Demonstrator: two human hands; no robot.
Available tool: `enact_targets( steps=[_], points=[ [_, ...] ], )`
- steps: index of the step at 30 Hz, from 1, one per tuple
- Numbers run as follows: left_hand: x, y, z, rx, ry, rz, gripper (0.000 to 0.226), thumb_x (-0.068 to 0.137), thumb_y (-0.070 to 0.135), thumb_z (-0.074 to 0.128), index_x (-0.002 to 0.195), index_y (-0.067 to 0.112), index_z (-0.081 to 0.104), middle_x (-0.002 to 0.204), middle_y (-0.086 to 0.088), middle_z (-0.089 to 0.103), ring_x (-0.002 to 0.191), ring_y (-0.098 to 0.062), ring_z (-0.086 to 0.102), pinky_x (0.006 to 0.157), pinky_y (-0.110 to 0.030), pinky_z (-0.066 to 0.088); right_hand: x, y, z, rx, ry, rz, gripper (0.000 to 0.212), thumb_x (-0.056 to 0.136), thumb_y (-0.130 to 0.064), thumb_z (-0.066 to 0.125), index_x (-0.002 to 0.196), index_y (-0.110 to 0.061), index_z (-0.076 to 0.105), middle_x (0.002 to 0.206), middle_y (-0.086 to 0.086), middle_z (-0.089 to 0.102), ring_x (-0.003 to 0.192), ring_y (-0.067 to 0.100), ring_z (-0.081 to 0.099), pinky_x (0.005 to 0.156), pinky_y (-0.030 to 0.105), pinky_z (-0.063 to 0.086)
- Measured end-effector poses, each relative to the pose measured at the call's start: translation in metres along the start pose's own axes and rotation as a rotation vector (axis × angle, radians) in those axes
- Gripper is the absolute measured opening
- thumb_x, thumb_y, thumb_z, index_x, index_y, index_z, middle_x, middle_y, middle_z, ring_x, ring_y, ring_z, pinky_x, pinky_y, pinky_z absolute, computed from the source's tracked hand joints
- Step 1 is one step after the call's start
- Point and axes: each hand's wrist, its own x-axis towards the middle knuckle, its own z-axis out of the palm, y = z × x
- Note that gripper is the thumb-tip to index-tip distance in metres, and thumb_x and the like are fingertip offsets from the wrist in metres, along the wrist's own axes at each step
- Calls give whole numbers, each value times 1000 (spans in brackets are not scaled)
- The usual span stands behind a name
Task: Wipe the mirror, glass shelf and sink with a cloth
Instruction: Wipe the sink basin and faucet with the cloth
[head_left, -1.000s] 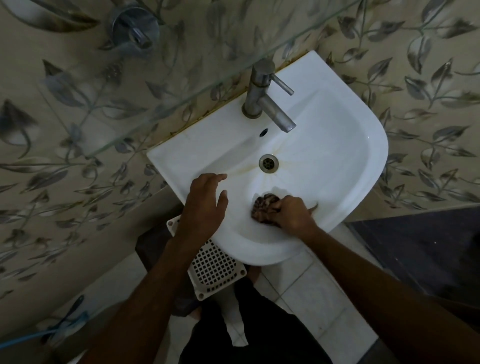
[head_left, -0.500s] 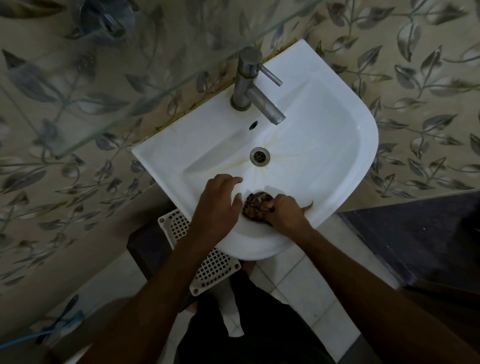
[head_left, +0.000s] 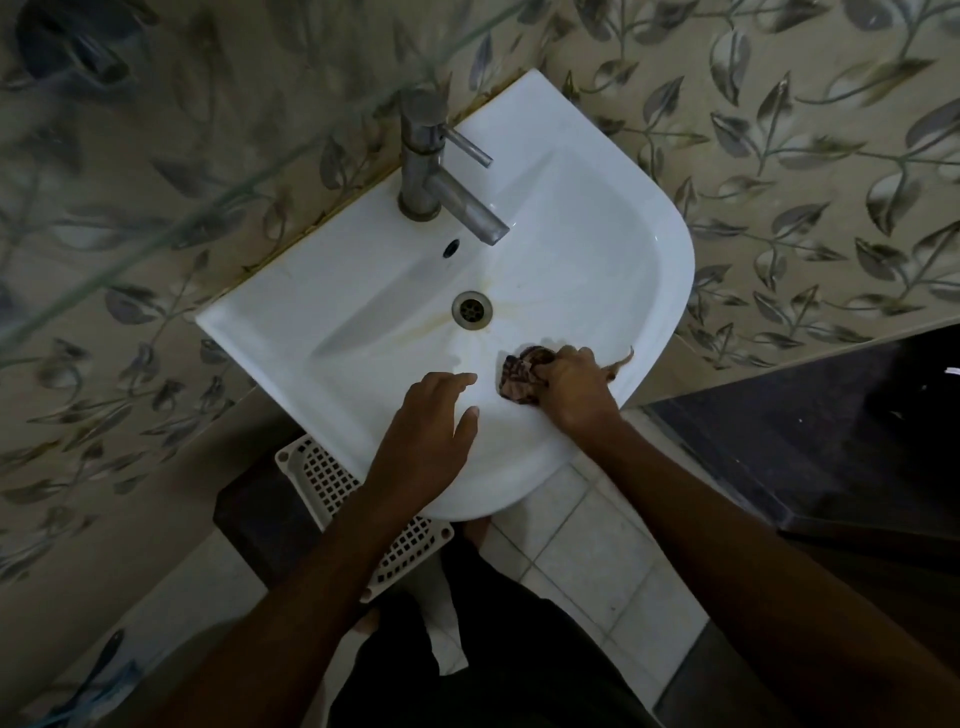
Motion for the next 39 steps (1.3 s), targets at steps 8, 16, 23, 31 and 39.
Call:
enact_targets(
  steps=[8,16,23,31,39],
  points=[
    [10,3,6,28,-33,-13,38,100,31,49,135,18,53,134,-4,55,123,-22,48,103,-40,45,-49,-29,20,144,-32,-315,51,88,-53,38,86,-22,78,79,8,69,76,28,57,74,39,44],
    [22,11,14,122,-82,66,40,99,30,50,136,15,52,132,-8,55,119,-26,51,97,-41,47,23,34,-22,-162,127,-72,22,85,-3,58,100,-4,74,105,21,63,102,41,53,77,44,43],
    [61,42,45,83,-134,96,43,97,28,38,133,9,55,129,-13,55,115,-31,55,94,-46,50,-9,36,-14,-68,71,-181,8,84,-16,71,87,-21,77,89,6,67,89,30,53,69,35,35],
    [70,33,41,33,-99,159,46,102,15,44,147,27,43,138,-3,53,122,-21,51,102,-38,46,79,94,-71,-347,207,-199,25,84,-8,68,108,-1,72,115,22,63,110,43,54,86,46,46],
    [86,24,33,79,-72,16,49,99,22,54,146,16,44,147,-9,47,133,-29,46,110,-44,40,88,85,-52,-174,120,-149,15,73,2,70,88,4,73,99,25,66,93,43,62,81,51,52]
  ],
)
